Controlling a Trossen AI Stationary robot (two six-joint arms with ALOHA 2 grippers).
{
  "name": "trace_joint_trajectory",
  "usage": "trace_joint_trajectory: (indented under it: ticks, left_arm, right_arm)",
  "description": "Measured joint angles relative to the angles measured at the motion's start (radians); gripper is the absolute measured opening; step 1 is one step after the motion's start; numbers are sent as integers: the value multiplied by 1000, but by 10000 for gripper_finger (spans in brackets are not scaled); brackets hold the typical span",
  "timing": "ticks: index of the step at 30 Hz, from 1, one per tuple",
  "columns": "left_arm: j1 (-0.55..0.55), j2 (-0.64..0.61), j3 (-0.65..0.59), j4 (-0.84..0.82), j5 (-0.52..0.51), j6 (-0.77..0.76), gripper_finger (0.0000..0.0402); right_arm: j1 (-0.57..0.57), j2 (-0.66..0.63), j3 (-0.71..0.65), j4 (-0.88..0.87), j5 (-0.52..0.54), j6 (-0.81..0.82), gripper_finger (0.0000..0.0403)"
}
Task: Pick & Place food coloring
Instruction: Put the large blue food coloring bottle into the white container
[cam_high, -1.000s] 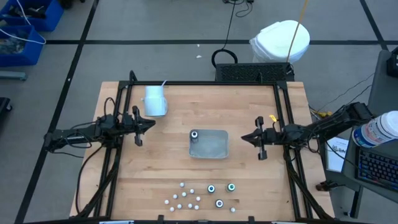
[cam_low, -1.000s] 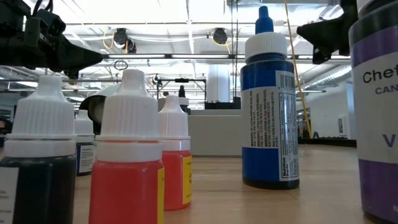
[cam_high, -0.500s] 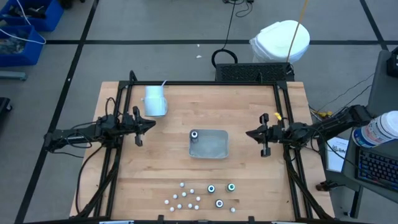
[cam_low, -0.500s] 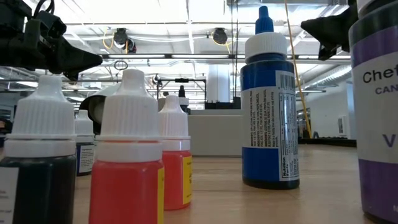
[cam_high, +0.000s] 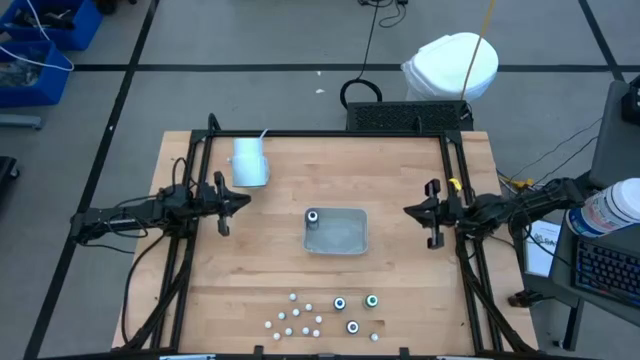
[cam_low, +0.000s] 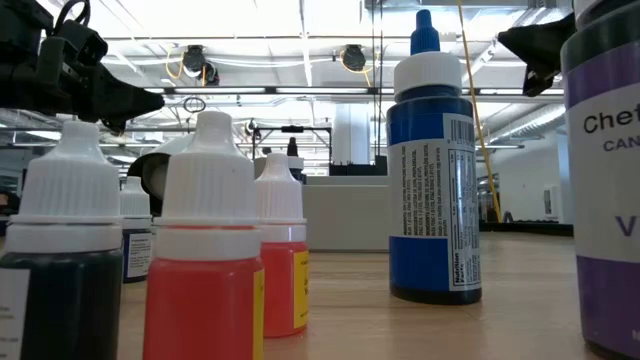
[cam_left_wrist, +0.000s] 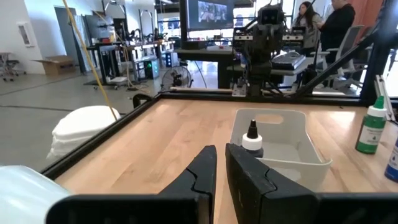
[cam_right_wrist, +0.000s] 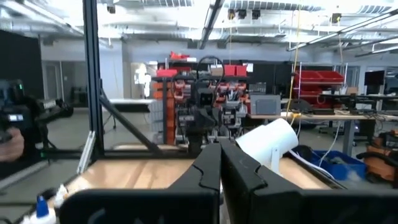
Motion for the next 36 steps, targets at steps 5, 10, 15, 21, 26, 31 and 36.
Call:
trace_joint_trajectory:
  ticks: [5, 10, 15, 21, 26, 31, 36]
  left_arm:
    - [0, 0, 0, -1, 0, -20, 42]
    - [0, 0, 0, -5, 0, -52, 42]
    - [0, 29, 0, -11, 73, -82, 42]
    - [-1, 87, 0, -5, 74, -169, 42]
    - [-9, 147, -1, 111, 114, -207, 42]
    - [-88, 229, -1, 379, 260, -225, 42]
    - [-191, 325, -1, 534, 203, -178, 42]
  right_arm:
    - [0, 1, -1, -40, 0, -15, 0]
    - [0, 1, -1, -33, 0, -42, 0]
    - [0, 1, -2, -33, 0, -44, 0]
    - [0, 1, -2, -33, 0, -42, 0]
    - [0, 1, -2, -33, 0, -42, 0]
    - [0, 1, -2, -33, 0, -42, 0]
    - [0, 1, -2, -33, 0, -41, 0]
